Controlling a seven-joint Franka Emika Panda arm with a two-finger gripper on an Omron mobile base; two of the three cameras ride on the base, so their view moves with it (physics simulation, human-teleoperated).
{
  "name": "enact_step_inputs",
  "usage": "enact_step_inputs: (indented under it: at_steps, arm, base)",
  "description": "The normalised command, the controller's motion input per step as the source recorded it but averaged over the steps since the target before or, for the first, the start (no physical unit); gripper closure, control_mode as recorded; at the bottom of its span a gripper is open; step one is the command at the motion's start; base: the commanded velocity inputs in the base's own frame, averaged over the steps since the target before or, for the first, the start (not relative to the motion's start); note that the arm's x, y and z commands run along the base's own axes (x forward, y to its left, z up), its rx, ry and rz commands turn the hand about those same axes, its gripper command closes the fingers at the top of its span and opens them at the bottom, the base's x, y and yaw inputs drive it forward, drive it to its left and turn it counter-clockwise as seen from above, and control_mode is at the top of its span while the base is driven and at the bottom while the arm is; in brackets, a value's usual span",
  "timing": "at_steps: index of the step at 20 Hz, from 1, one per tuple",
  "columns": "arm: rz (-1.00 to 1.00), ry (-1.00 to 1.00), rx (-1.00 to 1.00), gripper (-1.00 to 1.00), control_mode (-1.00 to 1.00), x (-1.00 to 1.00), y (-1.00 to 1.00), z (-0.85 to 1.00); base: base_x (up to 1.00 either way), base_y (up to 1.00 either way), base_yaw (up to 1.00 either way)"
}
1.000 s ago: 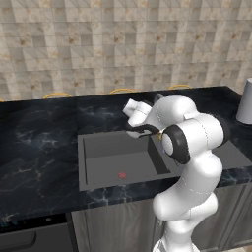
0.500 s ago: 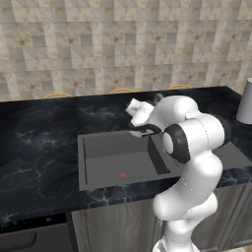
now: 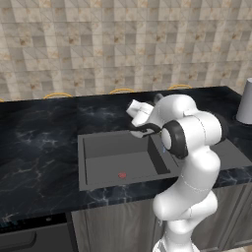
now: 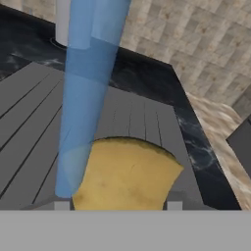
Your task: Soak the sponge with water for a few seconds and then drop it inside the sink.
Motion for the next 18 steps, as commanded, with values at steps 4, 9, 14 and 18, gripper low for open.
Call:
enact_step_inputs:
  at_steps: [4,9,14,18]
  arm:
    - [0.0,-0.04,0.0,1.0,-1.0,0.03,0.0,0.0]
    - [0.0,-0.02,0.0,1.0,-1.0,0.15,0.0,0.0]
    - [0.0,0.0,0.0,1.0,-1.0,0.12,0.0,-0.01]
    - [0.0,0.0,0.0,1.0,-1.0,0.25,0.0,-0.05]
  base:
    - [0.0,0.0,0.0]
    - [0.0,0.0,0.0]
    - [0.0,0.0,0.0]
    - [0.0,0.0,0.0]
